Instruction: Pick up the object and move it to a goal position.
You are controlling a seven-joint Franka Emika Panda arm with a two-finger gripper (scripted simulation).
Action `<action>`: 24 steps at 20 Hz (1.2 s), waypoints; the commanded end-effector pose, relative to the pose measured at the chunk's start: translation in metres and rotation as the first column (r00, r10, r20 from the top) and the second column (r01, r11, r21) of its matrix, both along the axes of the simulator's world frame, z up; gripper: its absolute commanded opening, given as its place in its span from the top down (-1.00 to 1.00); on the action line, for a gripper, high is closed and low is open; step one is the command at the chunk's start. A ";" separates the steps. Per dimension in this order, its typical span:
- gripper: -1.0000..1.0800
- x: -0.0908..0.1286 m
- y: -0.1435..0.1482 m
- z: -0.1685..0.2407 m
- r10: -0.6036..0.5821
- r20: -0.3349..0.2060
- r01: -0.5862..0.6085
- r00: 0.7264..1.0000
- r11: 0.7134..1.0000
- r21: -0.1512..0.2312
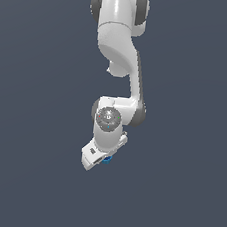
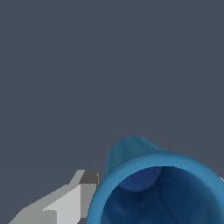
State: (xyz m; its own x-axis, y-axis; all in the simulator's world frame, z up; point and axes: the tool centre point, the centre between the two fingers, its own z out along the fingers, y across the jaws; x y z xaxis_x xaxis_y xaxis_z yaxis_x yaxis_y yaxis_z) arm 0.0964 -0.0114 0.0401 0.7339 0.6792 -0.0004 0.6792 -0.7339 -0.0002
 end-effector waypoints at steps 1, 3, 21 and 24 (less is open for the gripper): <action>1.00 0.000 0.000 0.000 0.000 0.000 0.000 1.000 1.000 0.000; 1.00 0.000 0.000 0.000 0.000 0.000 0.000 1.000 1.000 0.000; 1.00 -0.006 -0.019 0.048 0.000 -0.001 0.000 1.000 1.000 0.000; 1.00 -0.009 -0.030 0.075 0.001 0.000 -0.001 1.000 1.000 0.000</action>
State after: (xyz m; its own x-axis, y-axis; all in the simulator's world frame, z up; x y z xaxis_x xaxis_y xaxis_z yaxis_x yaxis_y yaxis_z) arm 0.0883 -0.0355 0.1003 0.7331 0.6801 -0.0026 0.6801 -0.7331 -0.0024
